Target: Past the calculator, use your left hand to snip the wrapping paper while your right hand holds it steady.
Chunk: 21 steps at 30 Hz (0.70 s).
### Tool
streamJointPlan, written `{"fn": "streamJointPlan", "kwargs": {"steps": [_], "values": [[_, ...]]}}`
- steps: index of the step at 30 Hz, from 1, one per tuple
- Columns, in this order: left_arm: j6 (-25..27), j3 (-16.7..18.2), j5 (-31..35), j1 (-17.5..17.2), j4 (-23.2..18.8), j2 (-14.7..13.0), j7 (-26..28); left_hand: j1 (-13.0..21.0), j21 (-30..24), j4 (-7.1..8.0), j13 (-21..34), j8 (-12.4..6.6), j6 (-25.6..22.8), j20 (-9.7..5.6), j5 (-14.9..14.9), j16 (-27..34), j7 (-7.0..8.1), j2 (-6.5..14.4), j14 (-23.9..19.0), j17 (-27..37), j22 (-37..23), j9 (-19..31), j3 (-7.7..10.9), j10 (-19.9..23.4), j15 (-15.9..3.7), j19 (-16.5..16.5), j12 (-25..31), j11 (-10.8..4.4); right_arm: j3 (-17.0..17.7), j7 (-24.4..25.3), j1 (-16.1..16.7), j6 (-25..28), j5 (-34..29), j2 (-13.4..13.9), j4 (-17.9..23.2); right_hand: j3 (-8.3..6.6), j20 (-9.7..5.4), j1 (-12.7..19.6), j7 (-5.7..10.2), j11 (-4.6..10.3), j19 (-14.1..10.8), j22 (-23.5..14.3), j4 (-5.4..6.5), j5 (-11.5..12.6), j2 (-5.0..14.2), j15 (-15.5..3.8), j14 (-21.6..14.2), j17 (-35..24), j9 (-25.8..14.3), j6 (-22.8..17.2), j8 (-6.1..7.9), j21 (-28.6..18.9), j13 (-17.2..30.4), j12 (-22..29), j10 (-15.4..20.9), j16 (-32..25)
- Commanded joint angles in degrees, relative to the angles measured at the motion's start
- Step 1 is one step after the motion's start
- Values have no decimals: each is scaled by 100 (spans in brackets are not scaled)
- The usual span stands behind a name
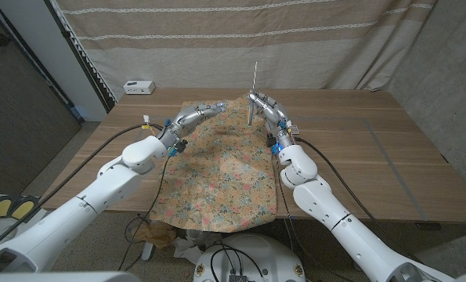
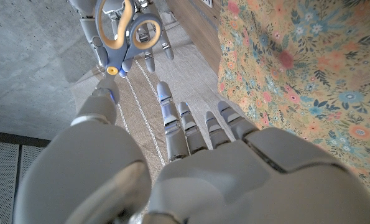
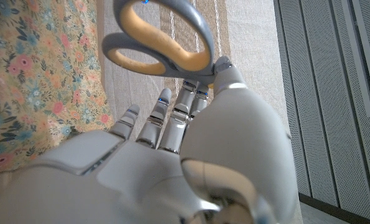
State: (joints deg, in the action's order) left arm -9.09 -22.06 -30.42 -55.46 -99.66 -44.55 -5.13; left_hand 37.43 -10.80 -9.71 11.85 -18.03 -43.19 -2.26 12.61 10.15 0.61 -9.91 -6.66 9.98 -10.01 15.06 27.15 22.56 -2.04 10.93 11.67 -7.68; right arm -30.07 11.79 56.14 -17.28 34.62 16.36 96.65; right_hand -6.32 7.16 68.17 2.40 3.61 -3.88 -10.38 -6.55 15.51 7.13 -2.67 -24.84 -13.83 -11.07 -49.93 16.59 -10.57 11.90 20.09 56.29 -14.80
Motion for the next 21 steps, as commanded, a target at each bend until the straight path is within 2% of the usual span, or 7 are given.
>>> {"fn": "streamJointPlan", "kwargs": {"steps": [1, 11, 19, 21], "values": [[-53, -37, -22, 22, 39, 42, -49, 117, -28, -5, 25, -36, -69, -202, -5, 47, 49, 14, 21, 20, -6, 11, -20, 51, -433, -12, 41, -30, -44, -32, -12, 37, 40, -35, -47, -3, -2, 169, 878, 791, 24, -17, 25, 54, 236, -1024, 45, 5, -31, -860, -20, -35, 22, -29, 739, 16], [-37, -102, -17, 72, 58, 62, -125, 185, -30, -13, 24, -1, -11, -221, -8, 47, 88, 19, 27, 17, -4, 5, -22, 33, -466, -5, 40, -101, -86, -16, -36, 84, -13, -33, -51, 4, -11, 155, 879, 794, 22, -14, 39, 76, 246, -1022, 64, 13, -31, -871, -23, -44, 18, -42, 734, 28], [-28, -120, -11, 95, 72, 59, -149, 213, -29, -13, 23, 2, -19, -224, -10, 47, 73, 18, 30, 16, -4, 2, -27, 34, -466, -8, 44, -94, -122, -134, -74, 97, 35, -31, -75, 8, -28, 152, 876, 797, 42, -13, 42, 93, 246, -1023, 81, 19, -31, -883, -23, -42, 15, -42, 752, 38], [-29, -123, -13, 99, 77, 63, -153, 229, -30, -13, 23, 4, -20, -231, -12, 49, 77, 17, 27, 16, -4, 3, -31, 36, -470, -4, 46, -127, -127, -148, -78, 114, 66, -42, -83, 9, -122, 154, 869, 796, 50, -12, 45, 115, 251, -1027, 89, 25, -30, -892, -25, -46, 14, -36, 792, 45]]}}
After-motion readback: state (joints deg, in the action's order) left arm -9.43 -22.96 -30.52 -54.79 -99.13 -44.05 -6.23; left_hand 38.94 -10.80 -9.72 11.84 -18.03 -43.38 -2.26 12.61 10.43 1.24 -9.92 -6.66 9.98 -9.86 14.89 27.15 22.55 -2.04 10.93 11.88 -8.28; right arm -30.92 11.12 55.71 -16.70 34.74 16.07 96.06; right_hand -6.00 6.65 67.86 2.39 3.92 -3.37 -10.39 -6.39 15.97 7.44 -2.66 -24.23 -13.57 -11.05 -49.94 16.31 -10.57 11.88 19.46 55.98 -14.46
